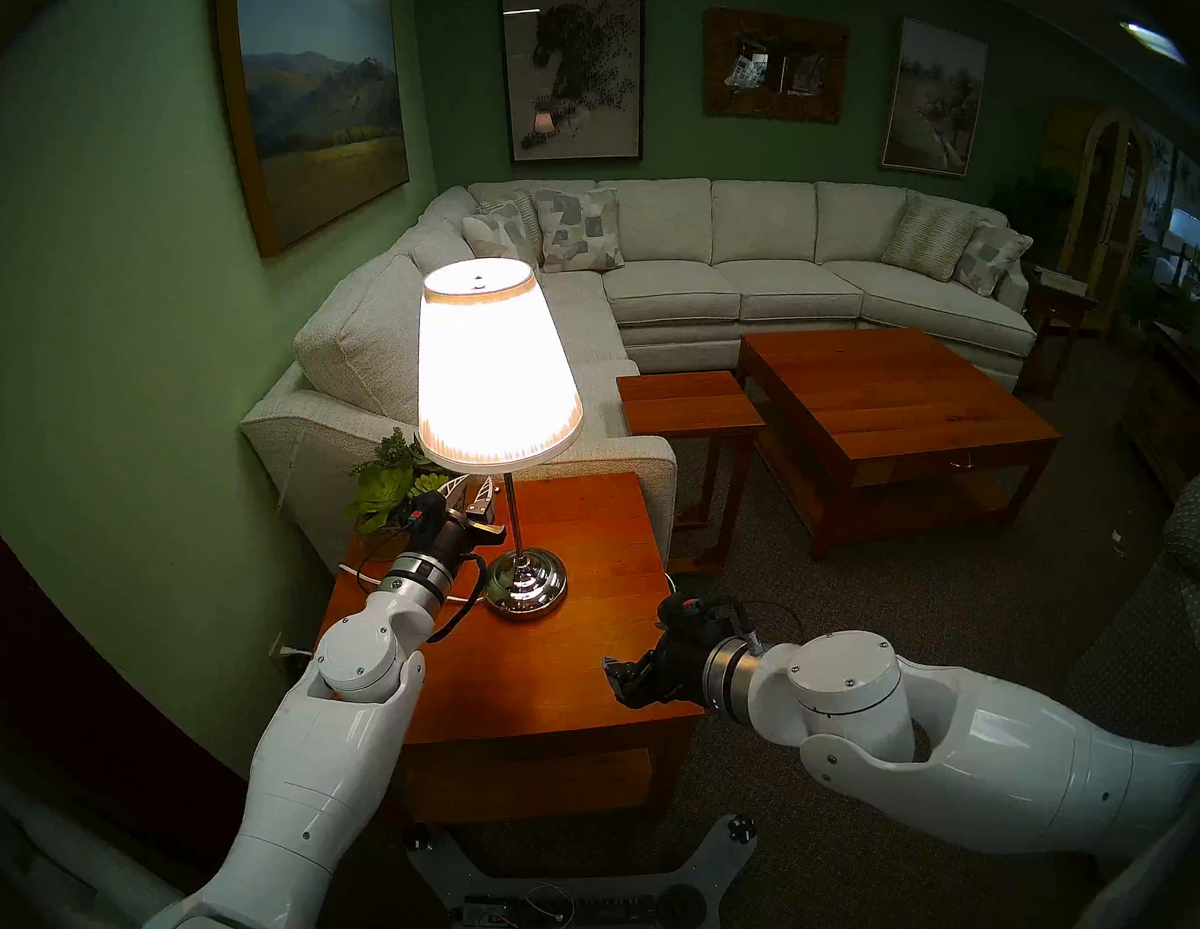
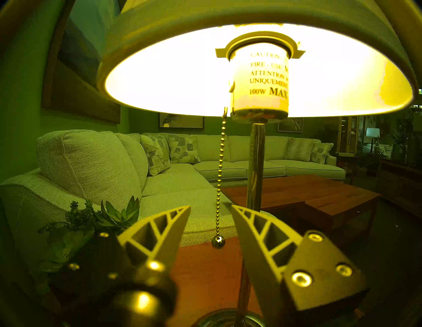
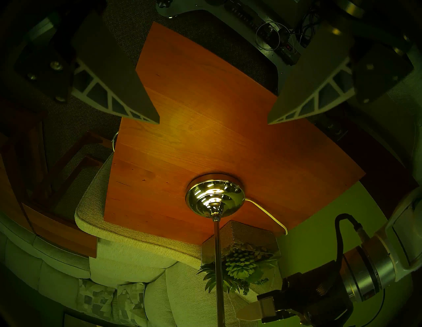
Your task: Pull on string to turn on lamp
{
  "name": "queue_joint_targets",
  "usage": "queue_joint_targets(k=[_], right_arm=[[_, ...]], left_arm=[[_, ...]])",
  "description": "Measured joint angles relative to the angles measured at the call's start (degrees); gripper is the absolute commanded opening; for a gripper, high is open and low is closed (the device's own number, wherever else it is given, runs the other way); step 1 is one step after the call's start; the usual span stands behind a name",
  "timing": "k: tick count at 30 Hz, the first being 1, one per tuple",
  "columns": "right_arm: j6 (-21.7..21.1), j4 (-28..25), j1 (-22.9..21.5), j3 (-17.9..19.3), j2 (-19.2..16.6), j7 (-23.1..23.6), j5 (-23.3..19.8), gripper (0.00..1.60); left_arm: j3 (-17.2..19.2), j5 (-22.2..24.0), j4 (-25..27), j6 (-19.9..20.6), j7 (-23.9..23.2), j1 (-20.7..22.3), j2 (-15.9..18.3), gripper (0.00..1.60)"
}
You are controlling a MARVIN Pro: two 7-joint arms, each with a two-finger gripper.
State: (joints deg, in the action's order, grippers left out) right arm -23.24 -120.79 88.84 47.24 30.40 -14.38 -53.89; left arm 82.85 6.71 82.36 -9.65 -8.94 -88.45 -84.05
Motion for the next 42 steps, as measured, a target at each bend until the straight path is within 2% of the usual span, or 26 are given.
queue_joint_targets(k=[1,9,17,28,42], right_arm=[[0.0,0.0,0.0,0.0,0.0,0.0,0.0,1.6],[0.0,0.0,0.0,0.0,0.0,0.0,0.0,1.6],[0.0,0.0,0.0,0.0,0.0,0.0,0.0,1.6],[0.0,0.0,0.0,0.0,0.0,0.0,0.0,1.6],[0.0,0.0,0.0,0.0,0.0,0.0,0.0,1.6]], left_arm=[[0.0,0.0,0.7,-0.1,-0.2,-0.6,0.1,1.6],[1.5,1.3,5.5,-0.7,-1.3,-5.2,1.5,1.6],[5.2,3.8,9.9,0.9,0.2,-11.0,2.1,1.6],[8.1,6.5,10.2,3.0,3.8,-15.0,0.5,1.6],[8.5,4.7,8.4,-4.4,4.6,-17.7,0.3,1.6]])
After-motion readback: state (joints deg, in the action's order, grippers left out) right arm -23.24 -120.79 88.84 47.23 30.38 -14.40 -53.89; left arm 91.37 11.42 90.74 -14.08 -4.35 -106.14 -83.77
